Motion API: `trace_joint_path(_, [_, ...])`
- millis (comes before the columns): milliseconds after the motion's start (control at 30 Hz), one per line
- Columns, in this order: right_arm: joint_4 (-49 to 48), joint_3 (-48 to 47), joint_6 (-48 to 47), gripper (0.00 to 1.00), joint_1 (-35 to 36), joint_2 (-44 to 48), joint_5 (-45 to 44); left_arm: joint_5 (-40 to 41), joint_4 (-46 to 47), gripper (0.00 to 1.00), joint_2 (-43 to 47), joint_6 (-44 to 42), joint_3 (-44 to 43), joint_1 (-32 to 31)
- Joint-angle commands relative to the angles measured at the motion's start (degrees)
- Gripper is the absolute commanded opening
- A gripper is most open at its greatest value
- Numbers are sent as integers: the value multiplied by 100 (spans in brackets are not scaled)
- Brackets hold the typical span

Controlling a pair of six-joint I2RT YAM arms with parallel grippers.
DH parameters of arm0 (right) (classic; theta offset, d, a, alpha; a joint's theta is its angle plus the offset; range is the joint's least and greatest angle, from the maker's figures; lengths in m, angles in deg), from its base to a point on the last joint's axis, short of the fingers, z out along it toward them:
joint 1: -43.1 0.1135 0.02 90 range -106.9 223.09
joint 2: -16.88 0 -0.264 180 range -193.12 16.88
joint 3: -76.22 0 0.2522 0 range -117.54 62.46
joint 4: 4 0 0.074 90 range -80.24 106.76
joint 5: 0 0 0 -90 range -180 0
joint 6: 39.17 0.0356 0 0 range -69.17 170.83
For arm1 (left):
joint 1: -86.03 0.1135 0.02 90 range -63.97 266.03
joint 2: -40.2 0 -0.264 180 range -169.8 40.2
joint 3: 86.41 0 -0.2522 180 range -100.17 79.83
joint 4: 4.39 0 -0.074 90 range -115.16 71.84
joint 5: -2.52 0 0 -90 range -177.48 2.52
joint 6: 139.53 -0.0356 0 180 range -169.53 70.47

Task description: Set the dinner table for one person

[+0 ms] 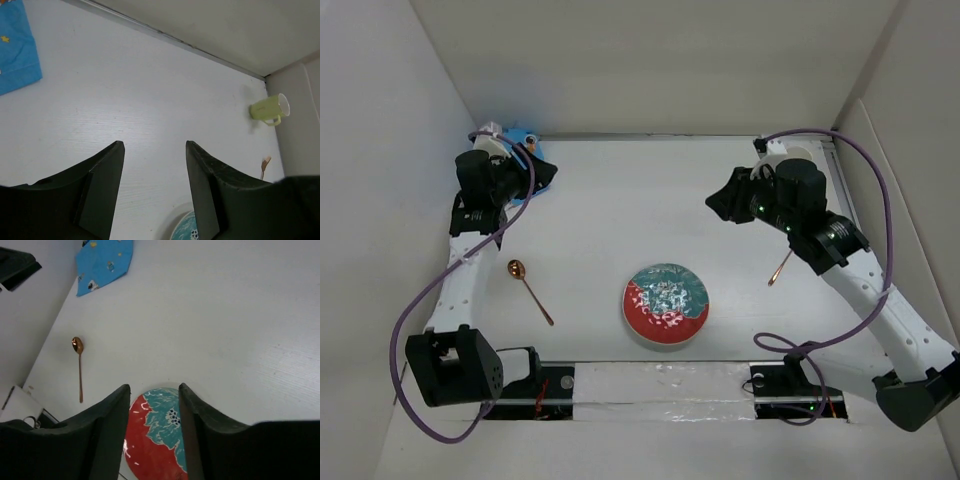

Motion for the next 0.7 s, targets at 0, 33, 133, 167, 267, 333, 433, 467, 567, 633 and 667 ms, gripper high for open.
trace_joint_path(0, [-83, 128, -9, 32, -36, 292, 12, 497, -168, 49, -75, -143, -364, 26])
trace_joint_path(33, [-109, 180, -18, 2, -89, 319, 21, 638, -203, 49, -119, -160, -426, 26])
trace_joint_path(133, [-31, 242, -53, 0, -141, 328, 82, 1429, -440, 38, -540, -222, -769, 26])
trace_joint_path(167, [-13, 260, -53, 0, -142, 319, 91, 1840, -597, 20, -889, -283, -883, 26])
trace_joint_path(267, [-83, 356, -44, 0, -142, 319, 152, 2433, -977, 0, -1761, -345, -1532, 26])
trace_joint_path(333, [-118, 339, -79, 0, -142, 267, 232, 2994, -1362, 0, -2200, -319, -2007, 26])
trace_joint_path(433, [12, 190, -150, 0, -195, 161, 196, 3601, -1714, 9, -2912, -161, -2360, 26])
trace_joint_path(467, [31, 181, -167, 0, -195, 126, 240, 3663, -1741, 17, -2975, -126, -2378, 86])
trace_joint_path(567, [22, 251, -176, 0, -195, 152, 293, 3787, -1602, 46, -3064, 137, -2203, 288])
trace_joint_path(633, [-13, 321, -176, 12, -195, 170, 249, 3568, -1496, 58, -3064, 374, -1896, 631])
trace_joint_path(667, [-30, 400, -176, 17, -195, 196, 232, 3445, -1408, 59, -3064, 437, -1799, 745])
